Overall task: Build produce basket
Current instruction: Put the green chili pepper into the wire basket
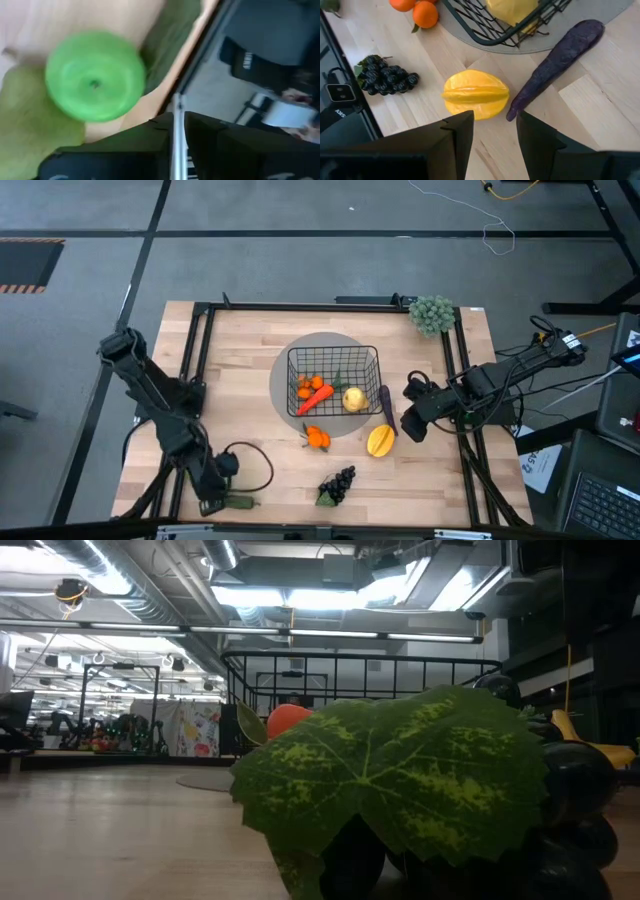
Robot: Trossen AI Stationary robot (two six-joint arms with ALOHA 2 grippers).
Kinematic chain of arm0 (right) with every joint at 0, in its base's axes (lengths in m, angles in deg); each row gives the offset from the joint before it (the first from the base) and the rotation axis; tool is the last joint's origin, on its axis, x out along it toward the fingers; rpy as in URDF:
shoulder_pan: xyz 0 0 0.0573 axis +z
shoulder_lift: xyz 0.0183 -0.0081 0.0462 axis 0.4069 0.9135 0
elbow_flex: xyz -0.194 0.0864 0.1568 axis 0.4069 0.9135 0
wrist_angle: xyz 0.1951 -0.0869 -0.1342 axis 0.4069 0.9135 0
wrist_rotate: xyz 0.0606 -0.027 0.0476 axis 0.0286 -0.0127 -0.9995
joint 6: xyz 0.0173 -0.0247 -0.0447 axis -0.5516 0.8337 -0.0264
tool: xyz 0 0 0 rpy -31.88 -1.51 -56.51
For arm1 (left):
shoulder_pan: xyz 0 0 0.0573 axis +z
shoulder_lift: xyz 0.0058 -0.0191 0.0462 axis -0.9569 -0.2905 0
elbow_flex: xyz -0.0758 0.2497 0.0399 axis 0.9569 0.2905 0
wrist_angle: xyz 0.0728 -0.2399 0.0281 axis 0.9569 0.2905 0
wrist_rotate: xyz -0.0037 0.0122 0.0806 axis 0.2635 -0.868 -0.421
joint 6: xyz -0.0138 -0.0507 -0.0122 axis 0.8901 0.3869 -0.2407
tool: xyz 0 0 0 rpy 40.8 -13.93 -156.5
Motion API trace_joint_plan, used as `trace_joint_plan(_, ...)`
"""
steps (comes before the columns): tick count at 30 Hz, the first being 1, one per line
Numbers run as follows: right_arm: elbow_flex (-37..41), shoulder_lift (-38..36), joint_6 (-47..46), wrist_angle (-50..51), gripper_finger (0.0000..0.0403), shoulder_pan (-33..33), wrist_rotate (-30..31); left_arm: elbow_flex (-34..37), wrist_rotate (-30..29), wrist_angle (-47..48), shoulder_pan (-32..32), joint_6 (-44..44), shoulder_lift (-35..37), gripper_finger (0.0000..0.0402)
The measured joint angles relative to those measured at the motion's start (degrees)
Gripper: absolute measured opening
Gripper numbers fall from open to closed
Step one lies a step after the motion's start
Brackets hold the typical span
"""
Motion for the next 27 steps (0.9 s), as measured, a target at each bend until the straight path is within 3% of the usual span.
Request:
trace_joint_plan(4, 0.00, 0.00, -0.01, -1.58, 0.0139, 0.02, 0.00, -0.45, -0.75, 3.33, -1.52, 5.42, -2.46, 0.0007)
trace_joint_plan(10, 0.00, 0.00, -0.02, -2.25, 0.0139, 0.00, 0.03, -0.43, 13.37, 7.99, -3.63, 13.98, -7.39, 0.0000)
trace_joint_plan(17, 0.00, 0.00, -0.02, -2.25, 0.0139, 0.01, 0.09, -0.40, 12.77, 14.94, -5.70, 14.92, -11.19, 0.0000)
trace_joint_plan(22, 0.00, 0.00, 0.19, -2.23, 0.0139, 0.01, 0.17, -0.34, 3.54, 22.42, -4.58, 8.73, -13.63, 0.0000)
trace_joint_plan(27, 0.00, 0.00, 0.27, -2.21, 0.0139, 0.01, 2.50, -0.32, -20.24, 20.85, 0.78, 1.68, -13.58, 0.0000)
